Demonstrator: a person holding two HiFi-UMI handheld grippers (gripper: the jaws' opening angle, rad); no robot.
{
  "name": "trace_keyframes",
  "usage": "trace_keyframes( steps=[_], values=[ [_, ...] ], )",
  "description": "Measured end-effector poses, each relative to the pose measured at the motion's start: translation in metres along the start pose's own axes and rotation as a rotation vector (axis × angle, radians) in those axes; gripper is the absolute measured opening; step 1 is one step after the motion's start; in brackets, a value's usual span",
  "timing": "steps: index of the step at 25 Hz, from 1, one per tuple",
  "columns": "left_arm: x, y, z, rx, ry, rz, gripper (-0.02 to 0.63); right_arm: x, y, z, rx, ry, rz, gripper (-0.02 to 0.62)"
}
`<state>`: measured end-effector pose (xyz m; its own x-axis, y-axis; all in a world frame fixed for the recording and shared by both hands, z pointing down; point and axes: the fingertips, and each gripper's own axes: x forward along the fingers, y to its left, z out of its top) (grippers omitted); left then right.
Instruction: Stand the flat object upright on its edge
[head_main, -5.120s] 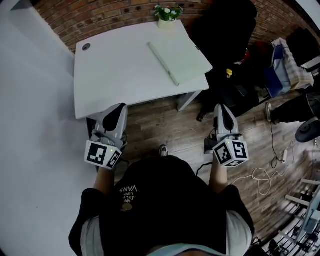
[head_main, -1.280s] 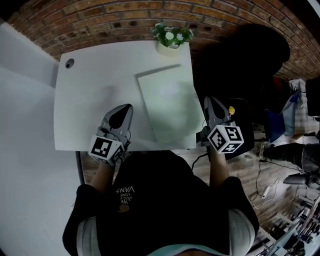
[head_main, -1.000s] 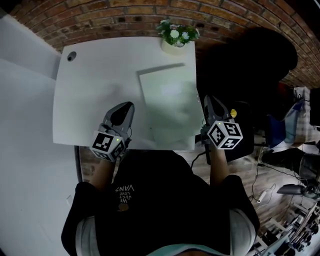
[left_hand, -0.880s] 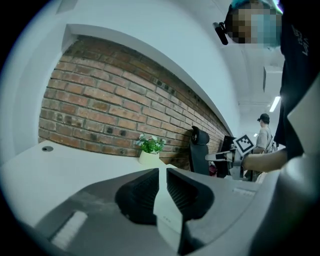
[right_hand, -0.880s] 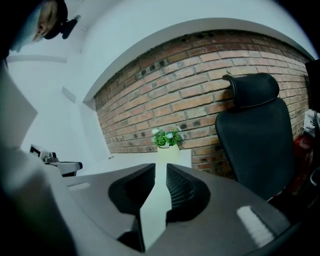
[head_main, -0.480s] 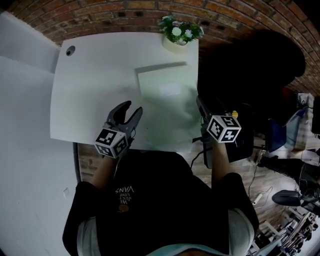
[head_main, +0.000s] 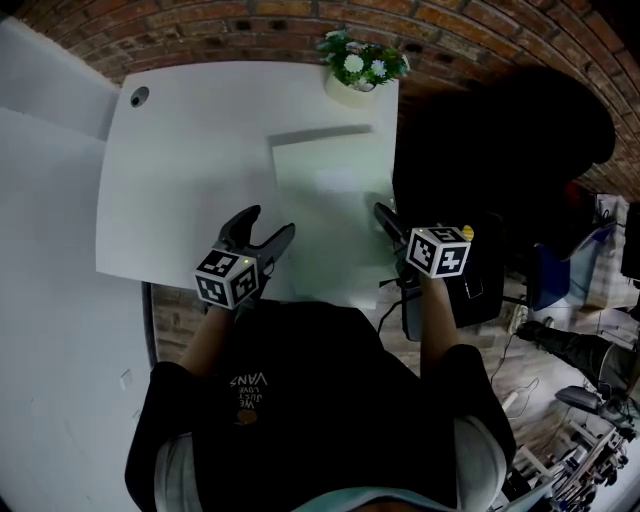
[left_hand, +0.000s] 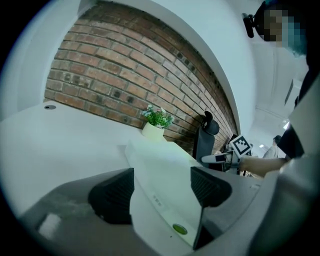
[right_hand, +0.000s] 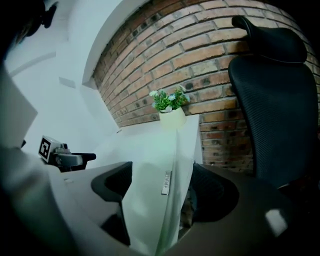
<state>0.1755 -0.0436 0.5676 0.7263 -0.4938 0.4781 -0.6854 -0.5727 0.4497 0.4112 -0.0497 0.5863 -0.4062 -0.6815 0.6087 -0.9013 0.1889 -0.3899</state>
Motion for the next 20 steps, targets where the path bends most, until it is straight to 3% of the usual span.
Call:
trace_keyframes(
  steps=[9,20],
  values=[
    [0.013,-0.007,-0.03,-0.087,0.097,-0.023,0.352,0.014,0.005,-0.027,0.086,0.111,0.092,0.368],
    [0.026,-0.015,-0.054,-0.165,0.183,-0.056,0.352,0.021,0.001,-0.039,0.117,0.154,0.115,0.368]
  ],
)
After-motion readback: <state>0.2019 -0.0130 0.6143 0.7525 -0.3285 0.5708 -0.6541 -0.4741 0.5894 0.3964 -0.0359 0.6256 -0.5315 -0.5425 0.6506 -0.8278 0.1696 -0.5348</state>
